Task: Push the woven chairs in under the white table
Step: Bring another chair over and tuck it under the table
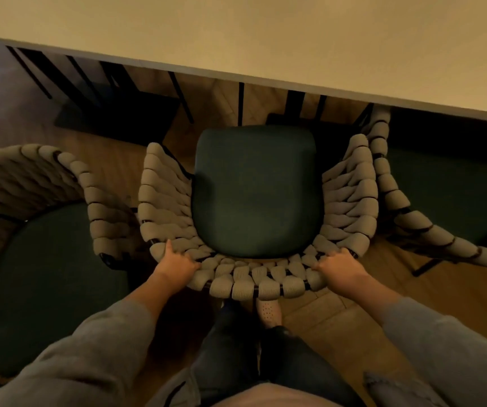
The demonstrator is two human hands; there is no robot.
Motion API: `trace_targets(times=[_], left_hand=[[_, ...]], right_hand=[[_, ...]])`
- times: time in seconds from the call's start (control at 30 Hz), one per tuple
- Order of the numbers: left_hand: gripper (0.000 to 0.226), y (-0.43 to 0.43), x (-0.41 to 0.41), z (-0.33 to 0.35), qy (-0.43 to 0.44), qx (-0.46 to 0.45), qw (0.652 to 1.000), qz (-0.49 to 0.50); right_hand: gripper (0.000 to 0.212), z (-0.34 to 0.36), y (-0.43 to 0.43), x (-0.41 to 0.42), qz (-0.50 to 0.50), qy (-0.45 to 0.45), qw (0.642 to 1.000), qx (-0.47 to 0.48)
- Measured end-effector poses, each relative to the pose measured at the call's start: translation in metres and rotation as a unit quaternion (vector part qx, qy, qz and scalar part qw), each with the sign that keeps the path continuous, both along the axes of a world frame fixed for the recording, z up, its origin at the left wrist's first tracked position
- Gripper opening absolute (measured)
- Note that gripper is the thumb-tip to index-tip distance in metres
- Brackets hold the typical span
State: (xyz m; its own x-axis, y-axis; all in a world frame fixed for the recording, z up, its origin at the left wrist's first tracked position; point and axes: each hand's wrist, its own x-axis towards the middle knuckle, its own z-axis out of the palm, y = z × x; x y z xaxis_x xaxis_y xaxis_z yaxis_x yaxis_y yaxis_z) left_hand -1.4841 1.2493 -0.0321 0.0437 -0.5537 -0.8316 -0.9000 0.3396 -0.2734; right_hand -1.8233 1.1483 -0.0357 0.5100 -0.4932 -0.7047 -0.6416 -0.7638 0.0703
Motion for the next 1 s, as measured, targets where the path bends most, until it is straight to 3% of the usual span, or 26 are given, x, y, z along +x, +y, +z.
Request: trace_targets(times=[0.27,0.6,1.0], left_hand=[[0.054,-0.075,0.046,0.000,-0.013,0.010,0.999,-0.046],[0.057,-0.172,0.099,0.006,-0.026,-0.074,0.996,-0.043],[0.051,-0.214,0.102,-0.004,0.004,-0.101,0.994,-0.052]], right_hand=[[0.035,-0.005,-0.028,0.039,-0.071,-0.004,0.997,-0.006],[0.049,-0.010,-0.088,0.098,-0.176,-0.008,0.984,-0.016],[0.049,-0.008,-0.133,0.098,-0.132,0.049,0.990,-0.003]])
